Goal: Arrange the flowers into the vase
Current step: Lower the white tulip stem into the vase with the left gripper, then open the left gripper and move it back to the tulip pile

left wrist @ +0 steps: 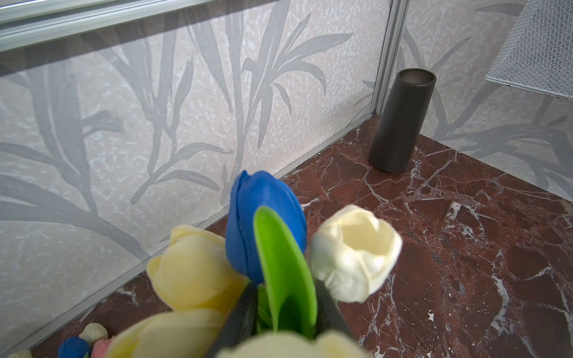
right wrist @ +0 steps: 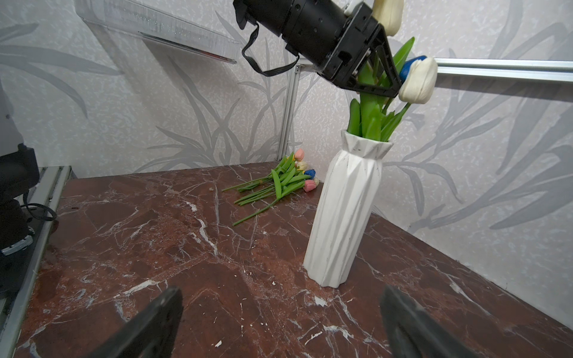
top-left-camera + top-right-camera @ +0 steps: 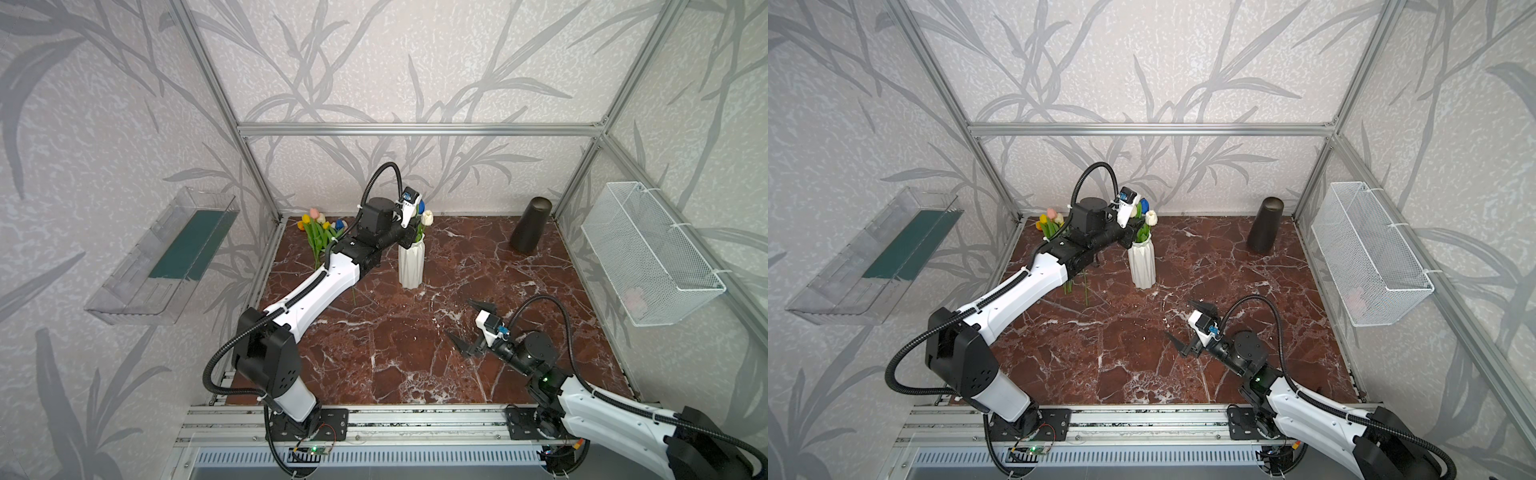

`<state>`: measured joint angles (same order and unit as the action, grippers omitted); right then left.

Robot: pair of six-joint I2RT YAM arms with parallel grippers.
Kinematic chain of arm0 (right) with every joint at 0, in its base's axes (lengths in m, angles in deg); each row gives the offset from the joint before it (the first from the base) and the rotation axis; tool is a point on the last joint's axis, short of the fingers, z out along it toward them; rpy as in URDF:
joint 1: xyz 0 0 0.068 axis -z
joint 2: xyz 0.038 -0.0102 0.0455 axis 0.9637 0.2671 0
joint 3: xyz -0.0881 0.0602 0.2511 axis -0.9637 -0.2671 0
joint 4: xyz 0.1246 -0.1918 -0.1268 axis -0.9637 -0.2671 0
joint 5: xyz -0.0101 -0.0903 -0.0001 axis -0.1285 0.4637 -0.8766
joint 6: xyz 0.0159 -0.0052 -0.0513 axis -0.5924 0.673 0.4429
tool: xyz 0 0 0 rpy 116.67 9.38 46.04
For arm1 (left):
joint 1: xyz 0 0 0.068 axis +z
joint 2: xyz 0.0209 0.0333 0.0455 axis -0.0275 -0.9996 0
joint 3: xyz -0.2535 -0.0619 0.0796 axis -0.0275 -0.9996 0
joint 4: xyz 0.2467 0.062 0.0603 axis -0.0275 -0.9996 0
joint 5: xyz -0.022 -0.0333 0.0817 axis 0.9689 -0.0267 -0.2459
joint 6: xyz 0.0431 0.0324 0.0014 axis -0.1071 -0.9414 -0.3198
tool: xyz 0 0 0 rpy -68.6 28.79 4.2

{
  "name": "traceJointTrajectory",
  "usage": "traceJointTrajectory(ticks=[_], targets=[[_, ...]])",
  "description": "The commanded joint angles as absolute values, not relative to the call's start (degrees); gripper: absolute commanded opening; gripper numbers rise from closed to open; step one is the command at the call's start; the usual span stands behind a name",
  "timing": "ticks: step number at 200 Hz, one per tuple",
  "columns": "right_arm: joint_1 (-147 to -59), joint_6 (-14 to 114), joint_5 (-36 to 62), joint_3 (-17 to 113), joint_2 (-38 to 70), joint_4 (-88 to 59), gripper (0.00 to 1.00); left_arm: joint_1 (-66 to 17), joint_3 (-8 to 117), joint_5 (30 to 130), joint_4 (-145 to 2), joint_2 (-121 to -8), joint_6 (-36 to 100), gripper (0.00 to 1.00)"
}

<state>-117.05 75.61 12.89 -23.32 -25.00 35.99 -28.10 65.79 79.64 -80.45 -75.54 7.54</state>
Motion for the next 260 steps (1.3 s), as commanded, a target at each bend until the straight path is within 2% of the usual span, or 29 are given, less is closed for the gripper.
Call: traceJointTrajectory(ticks=[1, 35, 58, 96, 118, 139, 151, 169, 201, 216, 250, 260], targets=[[-117.3, 75.4, 12.5, -22.2, -25.0, 37.8, 1.0, -28.3, 68.0, 80.7, -81.0, -72.9, 7.1, 0.43], [-117.3, 75.4, 12.4, -22.2, -25.1, 37.8, 1.0, -28.3, 66.8, 80.5, -81.7, -69.6, 7.8, 0.87], [-117.3, 75.3, 12.5, -22.2, -25.1, 37.8, 1.0, -28.2, 63.7, 80.7, -80.2, -66.2, 7.6, 0.93], [-117.3, 75.3, 12.2, -22.1, -24.7, 38.0, 1.0, -27.4, 51.4, 80.7, -68.1, -56.9, 7.6, 0.94], [-117.3, 75.2, 12.2, -22.1, -24.5, 38.0, 1.0, -23.1, 39.4, 78.5, -54.4, -51.2, 14.2, 0.93], [-117.3, 75.2, 12.2, -22.0, -24.2, 38.2, 1.0, -14.3, 32.7, 78.3, -50.3, -49.6, 23.7, 0.85], [-117.3, 75.2, 12.2, -21.9, -24.0, 38.4, 1.0, -11.9, 30.2, 70.7, -51.3, -50.3, 26.2, 0.82], [-117.3, 75.1, 12.0, -22.0, -23.5, 38.7, 1.0, -8.0, 29.6, 71.3, -54.6, -54.0, 26.7, 0.82], [-117.3, 74.9, 11.8, -21.8, -22.0, 39.6, 1.0, -6.6, 41.5, 65.0, -75.4, -67.3, 27.9, 0.72], [-117.3, 74.9, 11.6, -21.7, -21.6, 39.9, 1.0, -6.6, 48.7, 64.8, -83.8, -74.0, 27.0, 0.53], [-117.3, 75.2, 11.9, -21.7, -21.4, 39.9, 1.0, -6.6, 62.1, 60.8, -97.9, -87.0, 26.3, 0.5], [-117.3, 75.1, 11.8, -21.7, -21.3, 39.9, 1.0, -6.6, 66.4, 62.4, -102.2, -90.7, 26.0, 0.45]])
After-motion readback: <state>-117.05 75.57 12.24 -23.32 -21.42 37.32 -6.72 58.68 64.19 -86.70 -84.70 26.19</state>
